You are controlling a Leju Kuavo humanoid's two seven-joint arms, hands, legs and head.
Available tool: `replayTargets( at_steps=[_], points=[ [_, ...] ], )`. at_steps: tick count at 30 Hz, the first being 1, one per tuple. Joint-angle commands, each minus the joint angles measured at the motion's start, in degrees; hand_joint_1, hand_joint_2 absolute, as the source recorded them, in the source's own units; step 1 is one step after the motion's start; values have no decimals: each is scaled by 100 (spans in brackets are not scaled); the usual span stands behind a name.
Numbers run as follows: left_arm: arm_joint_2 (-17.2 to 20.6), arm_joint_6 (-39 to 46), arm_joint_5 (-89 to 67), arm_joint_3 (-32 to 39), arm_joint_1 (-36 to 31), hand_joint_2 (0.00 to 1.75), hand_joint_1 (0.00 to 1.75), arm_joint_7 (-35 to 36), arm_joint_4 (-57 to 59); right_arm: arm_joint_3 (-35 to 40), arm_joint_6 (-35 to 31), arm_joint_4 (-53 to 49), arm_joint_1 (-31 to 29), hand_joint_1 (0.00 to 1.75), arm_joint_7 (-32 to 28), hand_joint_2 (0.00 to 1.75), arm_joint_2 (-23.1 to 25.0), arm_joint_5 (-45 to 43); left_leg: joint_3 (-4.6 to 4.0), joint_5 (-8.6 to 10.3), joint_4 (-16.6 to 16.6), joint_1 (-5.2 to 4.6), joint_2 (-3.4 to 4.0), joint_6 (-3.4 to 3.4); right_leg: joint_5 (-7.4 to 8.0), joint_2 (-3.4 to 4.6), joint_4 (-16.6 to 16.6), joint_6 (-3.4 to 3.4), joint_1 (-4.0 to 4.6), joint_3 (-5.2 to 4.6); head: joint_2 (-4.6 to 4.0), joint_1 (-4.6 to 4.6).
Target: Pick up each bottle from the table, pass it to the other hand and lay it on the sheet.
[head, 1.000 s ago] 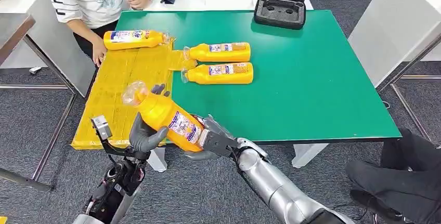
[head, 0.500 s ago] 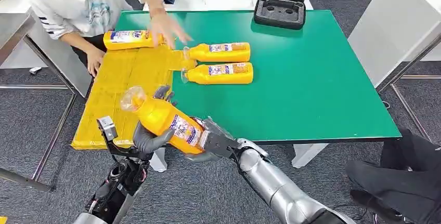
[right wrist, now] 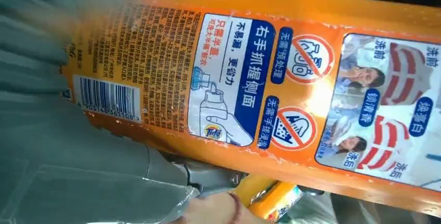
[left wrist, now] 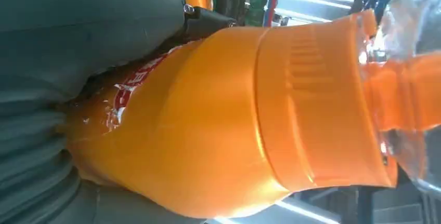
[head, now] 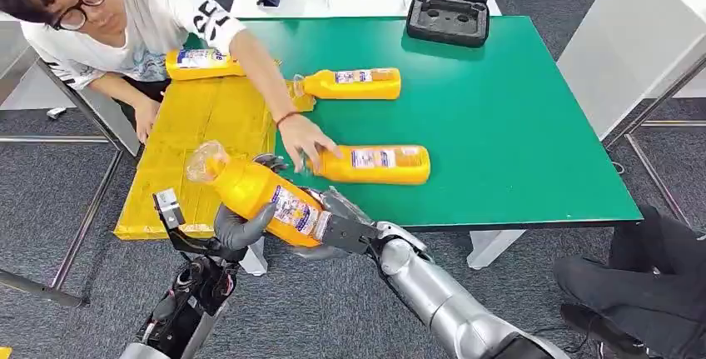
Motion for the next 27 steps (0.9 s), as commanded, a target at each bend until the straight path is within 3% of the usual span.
replayTargets(
  at_steps=[1, 16, 17, 18, 21, 22, 27],
  points=[
    [24, -140, 38, -70, -155, 175, 175, 6, 307, 266, -15, 398, -259, 175, 2, 175, -27, 13, 22, -8, -2, 5, 1, -9, -7, 0, -4, -8, 5, 23, 0, 0],
    [16, -148, 27, -50, -177, 175, 175, 19, 276, 263, -50, 355, -235, 171, 2, 175, -49, -7, 28, -11, -2, 7, 1, -11, -10, 0, -4, -10, 7, 30, 0, 0],
    [10, -109, 6, -36, -196, 175, 175, 32, 289, 238, -82, 355, -248, 140, 2, 175, -52, -43, 16, -6, -2, 4, -1, -8, -5, -1, -4, -7, 4, 17, 0, 0],
    [11, -89, -9, -32, -201, 175, 175, 39, 286, 232, -123, 358, -258, 0, 2, 175, -51, -48, 29, -11, -2, 7, 0, -11, -11, -1, -4, -10, 7, 31, 0, 0],
    [16, 49, -87, 5, -215, 175, 175, 85, 241, 86, -236, 185, -211, 0, 2, 175, -78, -181, 16, -7, -1, 4, 0, -8, -6, -1, -2, -7, 4, 17, 0, 0],
    [20, 91, -99, 26, -235, 175, 175, 92, 237, 20, -251, 35, -163, 0, 2, 0, -107, -270, 25, -12, 1, 8, -1, -11, -11, -2, -2, -10, 8, 28, 0, 2],
    [44, 382, -146, 204, -375, 175, 175, 117, 276, -300, -139, -785, 48, 0, 2, 0, -225, -684, 10, -6, 3, 6, -9, -8, -8, -9, 0, -7, 6, 15, 0, 0]
  ],
)
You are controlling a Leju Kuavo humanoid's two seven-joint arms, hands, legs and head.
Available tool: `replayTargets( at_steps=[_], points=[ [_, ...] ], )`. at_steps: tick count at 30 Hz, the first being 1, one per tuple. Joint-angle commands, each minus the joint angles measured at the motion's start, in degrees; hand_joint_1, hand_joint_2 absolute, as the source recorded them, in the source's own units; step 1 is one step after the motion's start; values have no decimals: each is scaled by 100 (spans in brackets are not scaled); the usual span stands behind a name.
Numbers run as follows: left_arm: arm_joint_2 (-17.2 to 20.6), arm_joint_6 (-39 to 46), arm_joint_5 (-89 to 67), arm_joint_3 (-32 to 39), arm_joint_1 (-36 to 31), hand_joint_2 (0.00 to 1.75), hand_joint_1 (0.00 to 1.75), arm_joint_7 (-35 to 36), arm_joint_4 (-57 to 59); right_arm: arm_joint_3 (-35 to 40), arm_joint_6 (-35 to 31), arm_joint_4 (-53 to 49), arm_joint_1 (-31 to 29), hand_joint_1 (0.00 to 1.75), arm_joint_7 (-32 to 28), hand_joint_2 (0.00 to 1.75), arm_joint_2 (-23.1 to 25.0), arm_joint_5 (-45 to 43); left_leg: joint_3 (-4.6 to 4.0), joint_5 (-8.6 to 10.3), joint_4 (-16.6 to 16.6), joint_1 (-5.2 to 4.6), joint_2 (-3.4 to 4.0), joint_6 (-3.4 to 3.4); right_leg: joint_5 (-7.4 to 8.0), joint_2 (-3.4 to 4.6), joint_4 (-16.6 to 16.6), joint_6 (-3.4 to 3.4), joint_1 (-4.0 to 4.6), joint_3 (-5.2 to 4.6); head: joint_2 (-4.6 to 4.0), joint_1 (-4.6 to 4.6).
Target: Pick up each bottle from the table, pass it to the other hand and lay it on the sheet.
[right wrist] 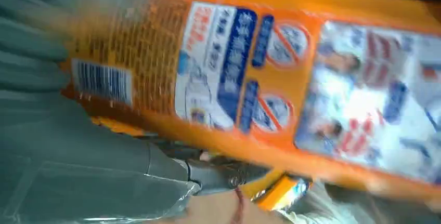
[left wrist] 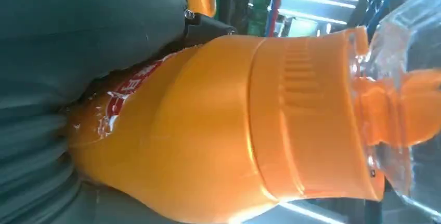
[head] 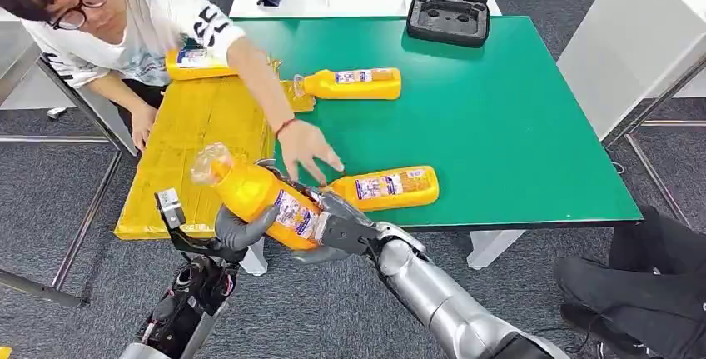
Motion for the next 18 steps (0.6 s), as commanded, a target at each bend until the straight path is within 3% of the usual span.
replayTargets(
  at_steps=[1, 9, 14, 18],
  points=[
    [56, 338, -71, 211, -392, 175, 175, 69, 286, -382, 103, -922, 82, 0, 22, 0, -236, -470, 23, -11, 3, 9, -7, -12, -12, -8, 0, -11, 10, 28, 0, -2],
    [163, 766, -147, 542, -779, 175, 175, 73, 399, -711, 177, -1639, 335, 0, 22, 0, -352, -534, 18, -8, 2, 10, -9, -11, -10, -11, -1, -10, 10, 24, 0, -2],
    [549, 2390, -1276, 825, -1114, 175, 175, -26, 243, -852, 149, -1891, 476, 0, 22, 0, -364, -483, 21, -12, 6, 12, 2, -14, -10, 1, 2, -13, 13, 24, 0, 0],
    [795, 3566, -2800, 747, -1363, 175, 175, 331, 362, -961, 114, -2009, 556, 0, 22, 0, -350, -377, 14, -9, 7, 13, -1, -14, -9, -2, 4, -12, 13, 17, 0, -2]
  ],
)
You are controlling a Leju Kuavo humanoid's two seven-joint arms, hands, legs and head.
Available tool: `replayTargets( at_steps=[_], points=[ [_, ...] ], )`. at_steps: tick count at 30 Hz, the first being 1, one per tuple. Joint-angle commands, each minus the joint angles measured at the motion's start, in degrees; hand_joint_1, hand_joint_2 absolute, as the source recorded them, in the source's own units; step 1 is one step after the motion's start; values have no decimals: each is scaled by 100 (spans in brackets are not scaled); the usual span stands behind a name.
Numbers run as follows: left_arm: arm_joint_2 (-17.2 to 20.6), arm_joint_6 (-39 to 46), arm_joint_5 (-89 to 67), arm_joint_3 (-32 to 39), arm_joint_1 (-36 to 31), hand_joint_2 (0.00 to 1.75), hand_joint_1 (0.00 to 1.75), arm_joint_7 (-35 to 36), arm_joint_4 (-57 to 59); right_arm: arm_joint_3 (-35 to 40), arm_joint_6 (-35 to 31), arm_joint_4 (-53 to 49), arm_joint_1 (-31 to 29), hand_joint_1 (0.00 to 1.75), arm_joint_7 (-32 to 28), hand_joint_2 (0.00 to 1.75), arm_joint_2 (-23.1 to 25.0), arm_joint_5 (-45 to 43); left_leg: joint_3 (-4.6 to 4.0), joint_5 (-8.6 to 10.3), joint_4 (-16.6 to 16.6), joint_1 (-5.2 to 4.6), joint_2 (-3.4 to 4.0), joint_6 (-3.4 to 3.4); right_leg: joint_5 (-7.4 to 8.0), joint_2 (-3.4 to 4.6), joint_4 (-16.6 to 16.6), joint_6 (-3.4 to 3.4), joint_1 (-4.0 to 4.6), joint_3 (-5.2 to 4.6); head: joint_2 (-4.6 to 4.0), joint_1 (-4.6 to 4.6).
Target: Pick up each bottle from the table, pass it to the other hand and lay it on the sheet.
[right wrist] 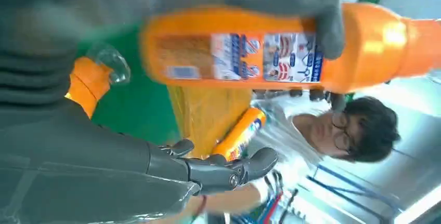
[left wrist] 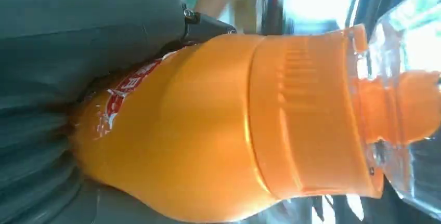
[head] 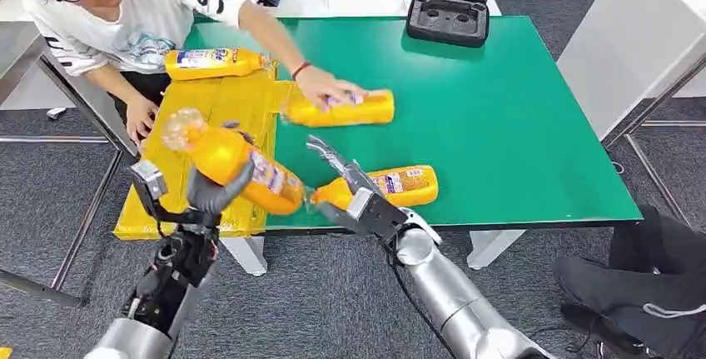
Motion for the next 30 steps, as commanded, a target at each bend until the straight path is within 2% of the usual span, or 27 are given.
replayTargets(
  at_steps=[1, 3, 5, 6, 10, 13, 17, 23, 30],
  points=[
    [658, 1973, -2394, 83, -863, 175, 175, 519, 466, -332, -44, -382, 114, 0, 26, 0, -101, 129, 20, -12, 4, 11, -2, -14, -12, -3, 2, -12, 12, 23, 0, -2],
    [771, 2240, -3055, 43, -1237, 175, 175, 686, 900, -421, -87, -509, 261, 0, 82, 0, -114, 272, 19, -10, 5, 14, -9, -13, -12, -10, 1, -12, 14, 24, 0, -2],
    [843, 2118, -3495, -84, -1591, 175, 175, 841, 1327, -541, -123, -654, 443, 0, 137, 0, -146, 400, 18, -9, 5, 14, -16, -11, -12, -16, 1, -10, 13, 26, 0, 0],
    [844, 2106, -3496, -78, -1610, 175, 175, 841, 1338, -546, -119, -656, 456, 0, 136, 175, -155, 405, 11, -3, 3, 11, -18, -8, -8, -18, 0, -7, 9, 18, 0, -2],
    [948, 1951, -4149, -445, -1872, 175, 175, 1130, 1710, -726, -103, -780, 582, 0, 196, 175, -168, 503, 14, -5, 3, 8, -15, -8, -10, -16, 1, -8, 6, 20, 0, -2],
    [1096, 1460, -4637, -869, -2153, 175, 175, 1499, 2118, -817, -108, -791, 613, 0, 232, 175, -191, 614, 23, -9, 3, 11, -20, -11, -14, -19, 0, -11, 10, 32, 0, -2],
    [1125, 1268, -4971, -1078, -2340, 175, 175, 1715, 2411, -864, -74, -805, 593, 0, 246, 175, -185, 700, 25, -11, 4, 9, -10, -12, -13, -10, 1, -11, 8, 31, 0, 0],
    [1041, 735, -5221, -1241, -2517, 175, 175, 1831, 2738, -934, -68, -807, 549, 0, 318, 175, -136, 867, 24, -10, 4, 10, -6, -12, -12, -5, 1, -11, 10, 27, 0, -2],
    [950, 567, -5514, -1389, -2571, 175, 175, 2018, 2818, -998, 15, -715, 528, 0, 313, 175, -121, 863, 8, -4, 4, 6, -4, -6, -6, -2, 0, -5, 5, 12, 0, 0]
  ],
)
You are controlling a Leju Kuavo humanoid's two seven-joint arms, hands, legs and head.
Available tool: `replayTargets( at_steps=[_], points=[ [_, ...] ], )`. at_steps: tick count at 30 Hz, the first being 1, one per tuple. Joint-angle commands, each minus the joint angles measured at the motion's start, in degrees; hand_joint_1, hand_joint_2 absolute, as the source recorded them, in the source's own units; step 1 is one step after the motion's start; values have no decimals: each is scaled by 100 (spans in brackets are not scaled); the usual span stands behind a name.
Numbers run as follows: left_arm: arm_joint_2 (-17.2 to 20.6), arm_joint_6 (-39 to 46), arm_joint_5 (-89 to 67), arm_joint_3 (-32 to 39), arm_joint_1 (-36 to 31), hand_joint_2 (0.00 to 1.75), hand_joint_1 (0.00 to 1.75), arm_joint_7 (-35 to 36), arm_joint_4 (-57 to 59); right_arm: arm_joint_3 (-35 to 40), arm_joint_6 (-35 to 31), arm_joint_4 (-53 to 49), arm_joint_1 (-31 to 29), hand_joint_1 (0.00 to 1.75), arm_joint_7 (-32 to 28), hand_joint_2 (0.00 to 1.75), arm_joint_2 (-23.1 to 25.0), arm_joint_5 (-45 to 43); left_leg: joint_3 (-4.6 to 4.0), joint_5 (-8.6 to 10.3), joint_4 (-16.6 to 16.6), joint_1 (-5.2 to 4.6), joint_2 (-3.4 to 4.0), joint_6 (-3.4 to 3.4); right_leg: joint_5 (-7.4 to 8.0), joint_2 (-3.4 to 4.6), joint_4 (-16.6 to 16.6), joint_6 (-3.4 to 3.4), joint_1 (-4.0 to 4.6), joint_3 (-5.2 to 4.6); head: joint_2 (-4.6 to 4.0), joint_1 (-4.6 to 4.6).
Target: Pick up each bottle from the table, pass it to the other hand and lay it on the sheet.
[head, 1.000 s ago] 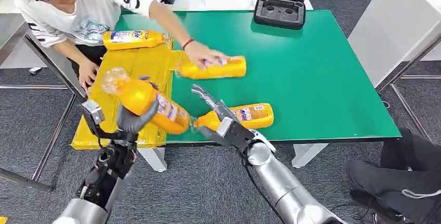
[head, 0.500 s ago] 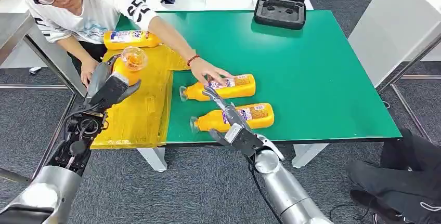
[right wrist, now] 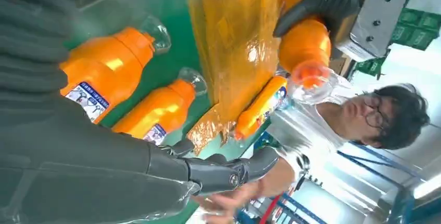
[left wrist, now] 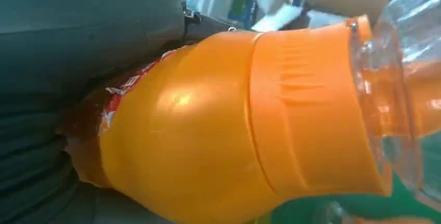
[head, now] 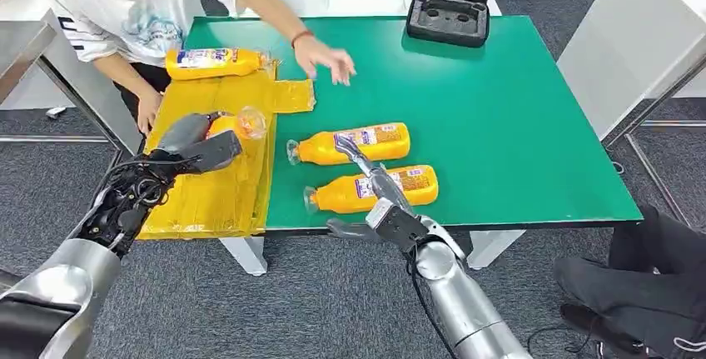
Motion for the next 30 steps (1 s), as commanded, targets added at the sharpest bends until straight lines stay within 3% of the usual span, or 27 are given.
replayTargets(
  at_steps=[1, 13, 30],
  points=[
    [-94, -176, -252, -498, -474, 175, 175, 186, 709, -184, 62, 221, -167, 0, 42, 175, -19, 24, 21, -11, 5, 9, -7, -9, -12, -8, -1, -8, 9, 27, 0, 0],
    [-119, -174, -314, -504, -428, 175, 175, 264, 714, -185, 26, 339, -200, 0, 50, 175, -6, 70, 21, -10, 2, 8, -3, -10, -9, -4, -2, -9, 9, 25, 0, 0],
    [-414, -91, -1523, -906, 28, 175, 175, 1170, 1286, -28, 138, 829, -494, 0, 8, 175, 34, 97, 23, -9, -2, 5, 4, -9, -6, 4, -5, -8, 6, 26, 0, 0]
  ],
)
